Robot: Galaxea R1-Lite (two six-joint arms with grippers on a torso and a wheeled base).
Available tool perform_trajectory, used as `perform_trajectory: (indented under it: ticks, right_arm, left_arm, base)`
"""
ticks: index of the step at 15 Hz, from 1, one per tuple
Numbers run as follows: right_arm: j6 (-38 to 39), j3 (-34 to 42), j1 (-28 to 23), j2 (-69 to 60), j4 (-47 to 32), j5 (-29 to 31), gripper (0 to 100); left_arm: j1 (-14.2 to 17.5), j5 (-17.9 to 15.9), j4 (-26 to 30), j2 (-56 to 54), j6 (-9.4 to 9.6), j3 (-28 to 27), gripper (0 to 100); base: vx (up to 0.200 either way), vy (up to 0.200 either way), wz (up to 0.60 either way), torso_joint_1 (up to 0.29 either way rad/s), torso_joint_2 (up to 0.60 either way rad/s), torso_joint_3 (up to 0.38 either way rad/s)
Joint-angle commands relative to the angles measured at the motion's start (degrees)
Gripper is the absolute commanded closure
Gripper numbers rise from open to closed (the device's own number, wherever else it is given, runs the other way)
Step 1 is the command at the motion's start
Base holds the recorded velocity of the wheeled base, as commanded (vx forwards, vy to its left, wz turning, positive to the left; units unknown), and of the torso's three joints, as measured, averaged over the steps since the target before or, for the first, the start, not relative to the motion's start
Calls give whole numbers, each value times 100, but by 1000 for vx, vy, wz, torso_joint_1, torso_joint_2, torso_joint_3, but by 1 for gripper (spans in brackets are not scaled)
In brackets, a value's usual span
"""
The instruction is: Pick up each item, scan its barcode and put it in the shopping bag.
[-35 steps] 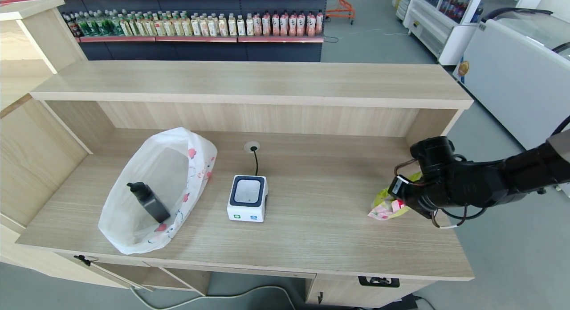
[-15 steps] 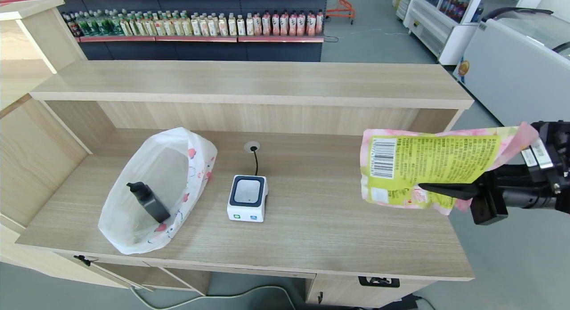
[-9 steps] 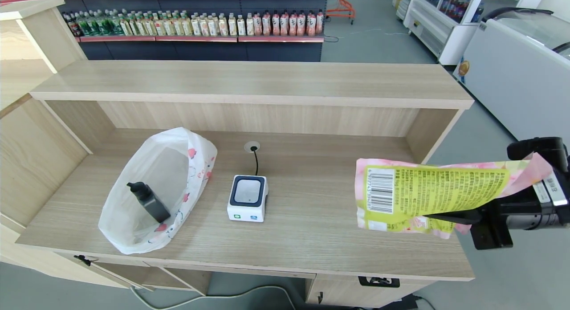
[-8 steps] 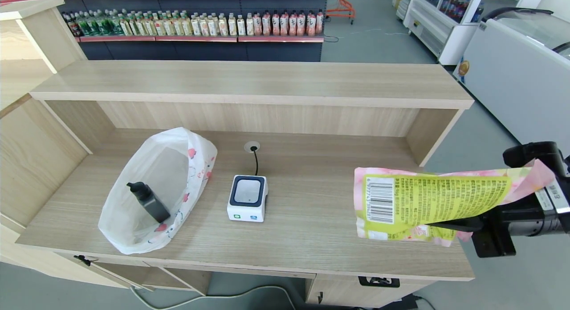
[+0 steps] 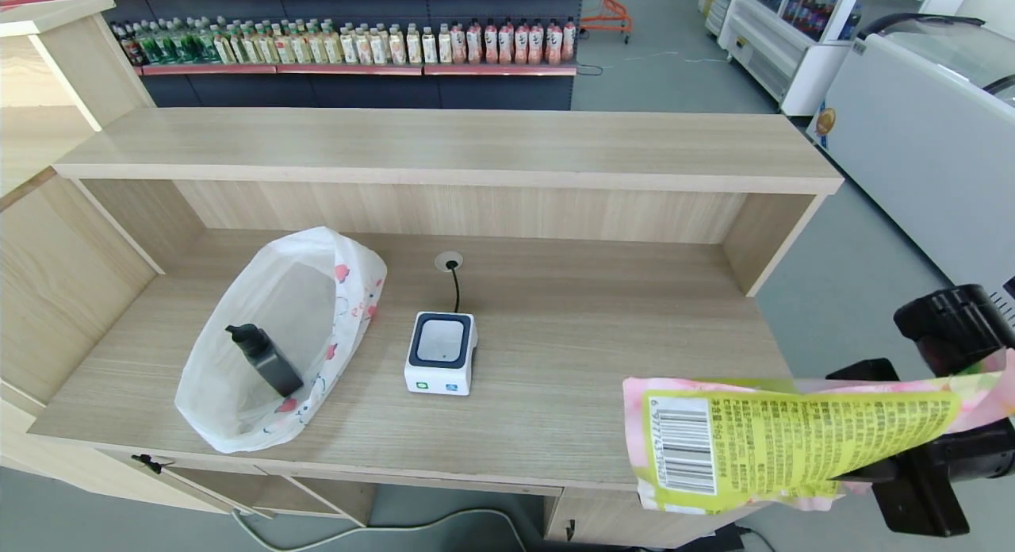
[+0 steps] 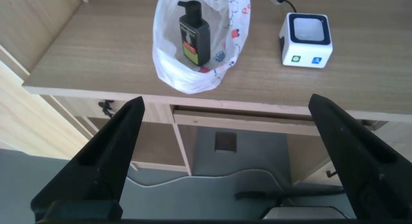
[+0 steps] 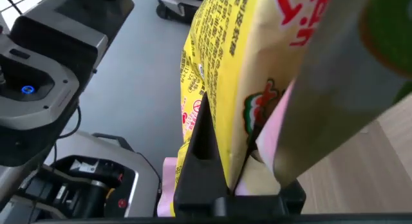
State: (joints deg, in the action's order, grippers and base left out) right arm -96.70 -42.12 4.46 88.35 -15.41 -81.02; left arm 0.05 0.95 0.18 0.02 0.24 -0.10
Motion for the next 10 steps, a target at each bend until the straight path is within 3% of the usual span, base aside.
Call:
perform_trajectory:
  ticks: [1, 2, 3, 10]
  right_arm:
    - [-622, -51, 28, -10, -656, 227, 100]
    - [-1264, -95, 28, 60, -1324, 332, 100]
    - [-1519, -86, 20, 86, -1518, 359, 100]
    - [-1721, -104, -95, 262, -1509, 666, 100]
  left_arm:
    - [4, 2, -1, -2, 2, 1, 0]
    - [4, 2, -1, -2, 2, 1, 0]
    - [4, 2, -1, -2, 2, 1, 0]
    - [4, 2, -1, -2, 2, 1, 0]
  base:
    - [0, 0, 0, 0, 0, 0]
    - [0, 0, 0, 0, 0, 0]
    - [0, 0, 0, 0, 0, 0]
    - [0, 0, 0, 0, 0, 0]
